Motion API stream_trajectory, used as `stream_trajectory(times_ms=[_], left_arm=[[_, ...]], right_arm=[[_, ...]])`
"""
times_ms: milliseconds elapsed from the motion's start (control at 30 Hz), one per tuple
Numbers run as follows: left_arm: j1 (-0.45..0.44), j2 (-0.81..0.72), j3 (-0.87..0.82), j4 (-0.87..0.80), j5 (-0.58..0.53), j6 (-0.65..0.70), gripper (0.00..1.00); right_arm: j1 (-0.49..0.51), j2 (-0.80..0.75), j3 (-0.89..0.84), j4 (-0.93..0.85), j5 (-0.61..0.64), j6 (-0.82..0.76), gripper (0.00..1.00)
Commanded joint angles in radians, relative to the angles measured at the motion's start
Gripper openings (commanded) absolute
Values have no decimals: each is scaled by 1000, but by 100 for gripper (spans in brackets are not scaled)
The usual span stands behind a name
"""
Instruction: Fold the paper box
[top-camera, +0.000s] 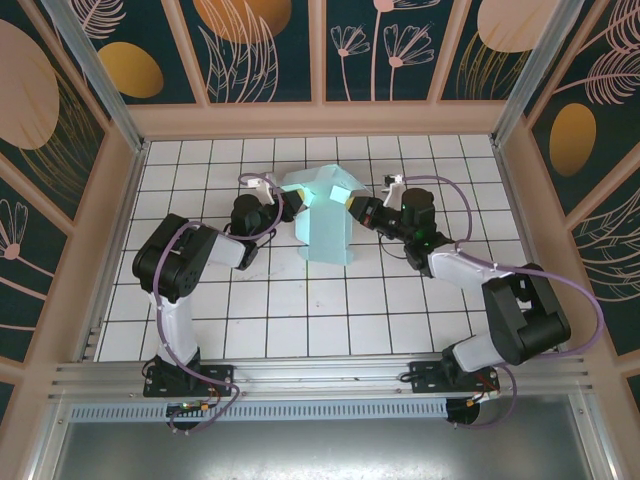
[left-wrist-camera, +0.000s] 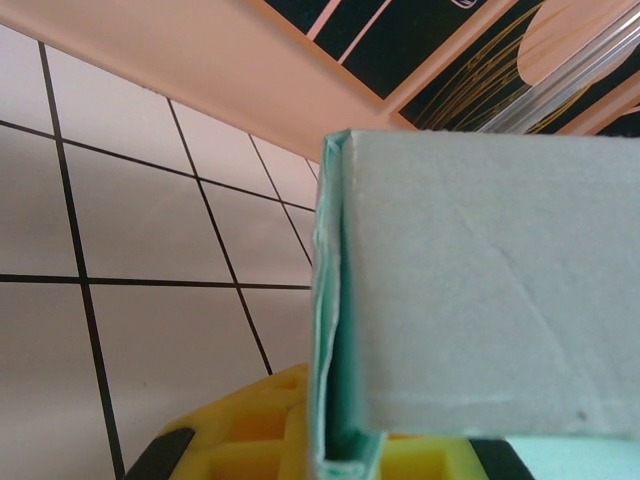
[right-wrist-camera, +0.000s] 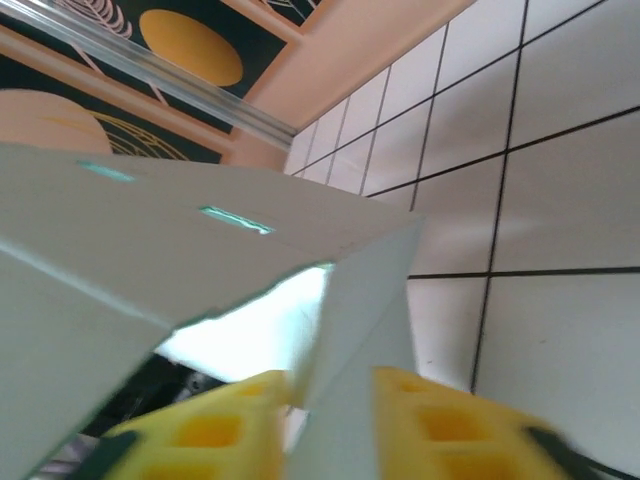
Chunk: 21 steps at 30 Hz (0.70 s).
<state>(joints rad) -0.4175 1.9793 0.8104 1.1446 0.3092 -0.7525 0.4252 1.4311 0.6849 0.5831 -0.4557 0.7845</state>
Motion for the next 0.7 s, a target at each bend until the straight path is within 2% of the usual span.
stream_trajectory(times_ms=[0,100,333,500,667], left_arm=[[-3,-19,16,-1,-43,5,0],[-1,-22,18,-24,-90,-4,0],[1,-35,21,-77,-228,29,0],[0,-33,25,-98,-299,43,0],[0,-35,33,-115,-310,53,0]], right_arm=[[2,-85,-4,-43,98,-59,45],[3,-147,-6,-101,178,-93,53],[43,-241,103,-357,381,-182,55],[116,-208,264,-500,466,-255,56],[218,-82,505,-651,558,-308,56]])
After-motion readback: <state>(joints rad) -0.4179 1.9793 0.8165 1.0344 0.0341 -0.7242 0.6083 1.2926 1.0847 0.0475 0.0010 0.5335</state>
